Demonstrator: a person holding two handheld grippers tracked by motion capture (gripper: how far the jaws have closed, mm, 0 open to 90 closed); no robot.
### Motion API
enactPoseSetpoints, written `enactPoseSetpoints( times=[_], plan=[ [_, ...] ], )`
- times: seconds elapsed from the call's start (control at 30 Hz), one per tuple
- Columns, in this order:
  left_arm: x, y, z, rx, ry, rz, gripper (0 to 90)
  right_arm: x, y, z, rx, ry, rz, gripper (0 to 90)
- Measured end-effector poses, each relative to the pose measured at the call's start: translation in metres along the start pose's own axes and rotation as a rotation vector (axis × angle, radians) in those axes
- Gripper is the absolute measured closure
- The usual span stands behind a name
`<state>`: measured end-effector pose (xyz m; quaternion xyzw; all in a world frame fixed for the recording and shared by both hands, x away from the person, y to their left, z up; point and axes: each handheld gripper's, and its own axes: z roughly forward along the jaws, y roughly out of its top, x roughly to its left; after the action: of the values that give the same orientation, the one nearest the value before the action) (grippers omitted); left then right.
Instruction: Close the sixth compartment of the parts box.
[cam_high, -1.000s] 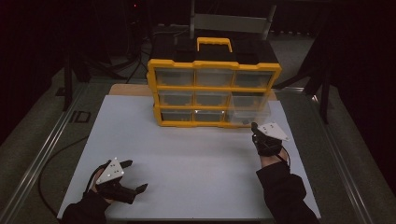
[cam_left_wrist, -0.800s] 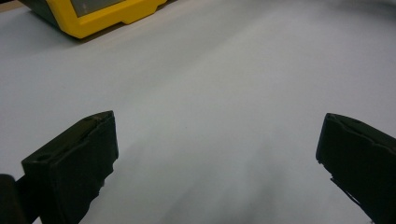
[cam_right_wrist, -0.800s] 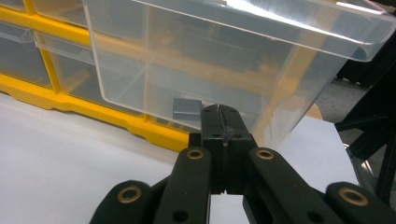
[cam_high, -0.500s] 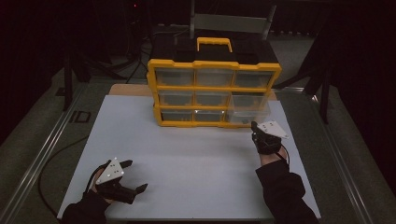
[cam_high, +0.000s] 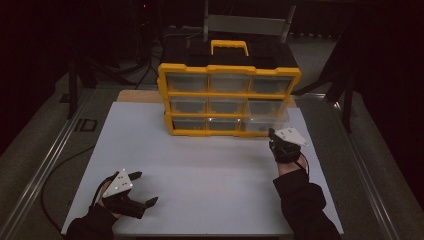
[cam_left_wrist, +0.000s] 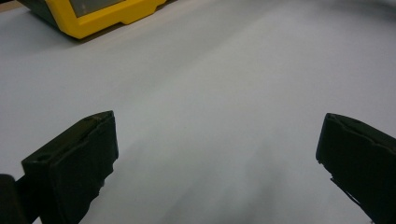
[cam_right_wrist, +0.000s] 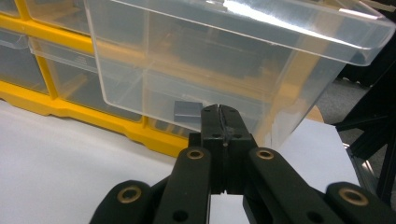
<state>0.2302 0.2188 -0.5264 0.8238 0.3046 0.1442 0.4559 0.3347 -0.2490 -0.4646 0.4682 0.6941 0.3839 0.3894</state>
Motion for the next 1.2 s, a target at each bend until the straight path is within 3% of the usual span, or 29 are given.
enactPoseSetpoints(
  times=[1.2],
  plan=[
    [0.001,0.000,-0.001,-0.002,0.001,0.002,0.3,-0.003,0.014,0.012,0.001,-0.012,-0.005,90.0]
  ],
)
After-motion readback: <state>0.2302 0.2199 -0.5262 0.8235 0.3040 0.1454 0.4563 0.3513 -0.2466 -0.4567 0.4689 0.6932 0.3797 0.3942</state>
